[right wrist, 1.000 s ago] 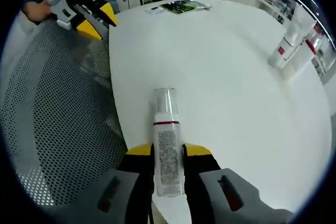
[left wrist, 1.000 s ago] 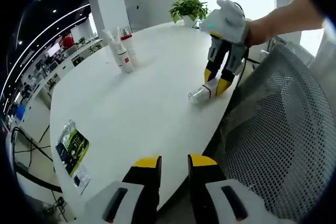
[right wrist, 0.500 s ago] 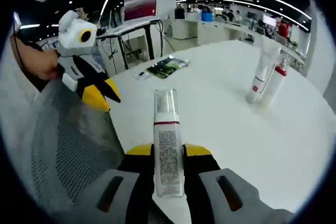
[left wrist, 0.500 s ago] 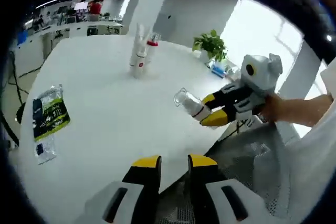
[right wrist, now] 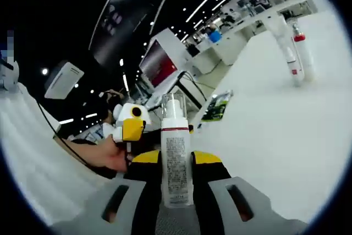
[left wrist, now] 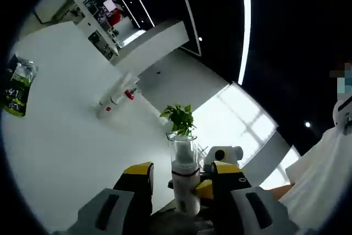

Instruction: Arrange the skincare products in the storage area until every visible bottle or jar stands upright without overlapping.

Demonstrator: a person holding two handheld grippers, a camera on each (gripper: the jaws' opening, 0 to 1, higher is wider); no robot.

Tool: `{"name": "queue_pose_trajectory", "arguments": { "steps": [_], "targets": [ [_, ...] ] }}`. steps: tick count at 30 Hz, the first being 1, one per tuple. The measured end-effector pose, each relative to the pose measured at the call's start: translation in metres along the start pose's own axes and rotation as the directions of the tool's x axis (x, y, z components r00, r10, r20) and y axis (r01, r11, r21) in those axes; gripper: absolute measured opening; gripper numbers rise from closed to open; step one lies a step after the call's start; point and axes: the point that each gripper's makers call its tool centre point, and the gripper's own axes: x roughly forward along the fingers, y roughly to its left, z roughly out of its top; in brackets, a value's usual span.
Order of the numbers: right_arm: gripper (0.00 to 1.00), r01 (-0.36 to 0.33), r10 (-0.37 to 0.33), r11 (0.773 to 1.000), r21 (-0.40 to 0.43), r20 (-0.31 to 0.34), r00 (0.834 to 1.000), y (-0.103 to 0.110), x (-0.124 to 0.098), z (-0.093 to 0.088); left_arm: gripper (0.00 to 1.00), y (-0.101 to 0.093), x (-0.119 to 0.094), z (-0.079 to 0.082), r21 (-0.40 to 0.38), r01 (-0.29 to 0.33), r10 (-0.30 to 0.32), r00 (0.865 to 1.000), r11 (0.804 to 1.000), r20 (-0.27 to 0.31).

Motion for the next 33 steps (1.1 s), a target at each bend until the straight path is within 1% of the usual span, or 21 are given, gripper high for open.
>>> {"name": "queue_pose_trajectory", "arguments": {
  "steps": [3,5,6,8,9,10,12,13,15,16,17,19,20,22,23,26,27,28,29,31,33],
  "targets": [
    [0.19,-0.069,0.069,0.997,0.034,0.010,0.998,0.011,0.002,0.002,0.41,-0.002,0.005,-0.006,-0.003,0.021,-0.021,0.999,1.000,-0.036],
    [0.19,-0.088,0.088,0.995,0.046,0.001,0.996,0.015,0.003,-0.001,0.38,-0.007,0.006,-0.008,-0.006,0.048,-0.048,0.998,0.999,-0.045],
    [0.19,-0.087,0.087,0.995,0.049,-0.003,0.996,0.014,0.003,-0.002,0.34,-0.013,0.006,-0.009,-0.042,0.082,-0.084,0.996,0.996,-0.044],
    [0.19,-0.090,0.090,0.994,0.060,-0.001,0.996,0.014,0.004,-0.003,0.24,-0.021,0.005,-0.010,-0.076,0.133,-0.136,0.990,0.988,-0.038],
    [0.19,-0.107,0.108,0.991,0.080,-0.004,0.994,0.016,0.004,-0.004,0.23,-0.017,0.006,-0.011,-0.077,0.103,-0.106,0.994,0.992,-0.035],
    [0.19,-0.102,0.103,0.991,0.090,-0.005,0.995,0.016,0.004,-0.004,0.23,-0.018,0.006,-0.011,-0.070,0.112,-0.114,0.993,0.991,-0.031],
    [0.19,-0.106,0.107,0.993,0.059,-0.007,0.994,0.017,0.004,-0.005,0.22,-0.018,0.005,-0.010,-0.076,0.109,-0.112,0.993,0.991,-0.031],
    [0.20,-0.083,0.083,0.996,0.019,-0.001,0.997,0.014,0.004,-0.004,0.22,-0.016,0.004,-0.010,-0.074,0.098,-0.101,0.994,0.992,-0.032],
    [0.20,-0.062,0.063,0.996,-0.071,0.015,0.998,0.012,0.004,-0.001,0.22,-0.013,0.003,-0.007,-0.090,0.081,-0.083,0.996,0.993,-0.021],
    [0.20,-0.047,0.048,0.993,-0.110,0.004,0.999,0.012,0.005,-0.002,0.22,-0.011,0.003,-0.006,-0.088,0.073,-0.075,0.997,0.993,-0.019],
    [0.21,-0.035,0.031,0.986,-0.160,-0.031,0.999,0.012,0.006,-0.008,0.21,-0.009,0.002,-0.004,-0.082,0.063,-0.065,0.998,0.995,-0.015],
    [0.25,-0.036,0.021,0.980,-0.193,-0.077,0.997,0.015,0.009,-0.018,0.21,-0.007,0.000,-0.001,-0.075,0.051,-0.052,0.999,0.996,-0.013],
    [0.28,-0.023,0.004,0.980,-0.196,-0.100,0.995,0.013,0.011,-0.022,0.21,-0.003,-0.001,0.000,-0.060,0.030,-0.031,0.999,0.998,-0.015],
    [0.31,0.028,-0.064,0.970,-0.242,-0.142,0.988,0.005,0.013,-0.030,0.21,0.006,-0.003,0.003,-0.052,-0.029,0.029,0.999,0.998,-0.015],
    [0.31,0.053,-0.093,0.961,-0.270,-0.138,0.986,0.003,0.015,-0.030,0.21,0.007,-0.003,0.005,-0.058,-0.037,0.036,0.999,0.998,-0.013],
    [0.33,0.113,-0.154,0.952,-0.285,-0.127,0.980,0.000,0.018,-0.028,0.21,0.011,-0.002,0.006,-0.017,-0.092,0.091,0.996,0.996,-0.013],
    [0.33,0.136,-0.186,0.941,-0.310,-0.139,0.973,-0.003,0.020,-0.030,0.21,0.012,-0.001,0.005,0.004,-0.119,0.119,0.993,0.993,-0.015],
    [0.33,0.179,-0.241,0.922,-0.343,-0.146,0.960,-0.010,0.019,-0.031,0.21,0.015,0.001,0.004,0.030,-0.151,0.152,0.988,0.988,-0.024],
    [0.33,0.196,-0.264,0.909,-0.369,-0.143,0.954,-0.013,0.019,-0.030,0.21,0.015,0.002,0.004,0.036,-0.158,0.159,0.987,0.987,-0.024],
    [0.32,0.234,-0.306,0.898,-0.373,-0.147,0.941,-0.018,0.020,-0.032,0.21,0.016,0.004,0.003,0.064,-0.192,0.194,0.980,0.979,-0.030],
    [0.28,0.264,-0.339,0.886,-0.381,-0.144,0.930,-0.023,0.019,-0.031,0.21,0.016,0.006,0.000,0.086,-0.209,0.213,0.976,0.974,-0.041]
  ]
}}
